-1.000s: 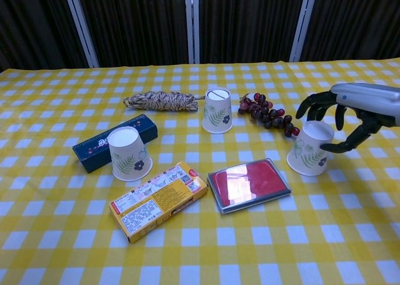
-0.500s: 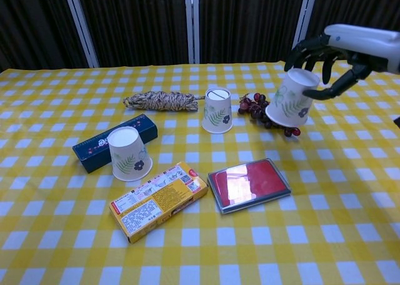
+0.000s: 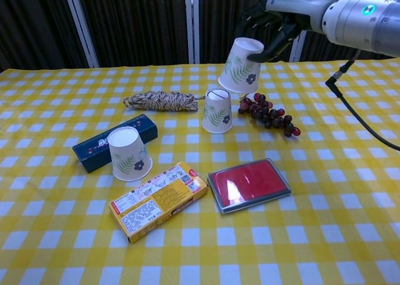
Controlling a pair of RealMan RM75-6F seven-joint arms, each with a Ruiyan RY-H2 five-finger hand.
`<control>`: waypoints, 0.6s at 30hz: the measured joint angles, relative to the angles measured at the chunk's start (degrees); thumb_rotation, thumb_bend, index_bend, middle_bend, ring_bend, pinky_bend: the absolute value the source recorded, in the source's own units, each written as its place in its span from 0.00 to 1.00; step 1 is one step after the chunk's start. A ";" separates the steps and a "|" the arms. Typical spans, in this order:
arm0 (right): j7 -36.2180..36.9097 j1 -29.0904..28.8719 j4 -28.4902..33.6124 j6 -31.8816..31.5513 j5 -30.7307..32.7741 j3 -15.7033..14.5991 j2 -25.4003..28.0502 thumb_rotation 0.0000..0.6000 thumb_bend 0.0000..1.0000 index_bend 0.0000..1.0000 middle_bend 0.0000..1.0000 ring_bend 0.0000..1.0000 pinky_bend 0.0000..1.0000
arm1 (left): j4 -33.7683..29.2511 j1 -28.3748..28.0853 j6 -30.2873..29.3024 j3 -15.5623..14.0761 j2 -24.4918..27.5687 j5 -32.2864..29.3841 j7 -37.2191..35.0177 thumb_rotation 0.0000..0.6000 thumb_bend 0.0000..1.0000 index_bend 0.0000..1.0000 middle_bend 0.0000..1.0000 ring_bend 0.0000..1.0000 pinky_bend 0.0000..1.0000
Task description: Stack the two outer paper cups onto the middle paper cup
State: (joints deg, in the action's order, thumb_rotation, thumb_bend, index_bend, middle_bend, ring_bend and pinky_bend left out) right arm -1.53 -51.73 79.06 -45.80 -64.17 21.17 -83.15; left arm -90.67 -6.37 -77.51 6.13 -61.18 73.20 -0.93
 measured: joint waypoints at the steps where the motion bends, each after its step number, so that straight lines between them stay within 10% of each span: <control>1: -0.60 -0.44 -0.56 0.13 0.28 -0.03 -0.48 1.00 0.32 0.36 0.42 0.35 0.48 | 0.02 0.01 -0.02 -0.01 0.02 0.03 -0.06 1.00 0.00 0.00 0.00 0.00 0.00; 18: -6.88 -5.02 -7.04 0.43 4.64 -1.04 -6.31 1.00 0.32 0.35 0.41 0.35 0.48 | 0.29 0.07 -0.13 0.01 0.07 -0.02 -0.39 1.00 0.00 0.00 0.00 0.00 0.00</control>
State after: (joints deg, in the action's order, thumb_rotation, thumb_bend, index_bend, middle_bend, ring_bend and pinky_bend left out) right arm -8.41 -56.75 72.02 -45.37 -59.53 20.13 -89.47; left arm -90.38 -6.30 -77.64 6.14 -61.11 73.17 -1.32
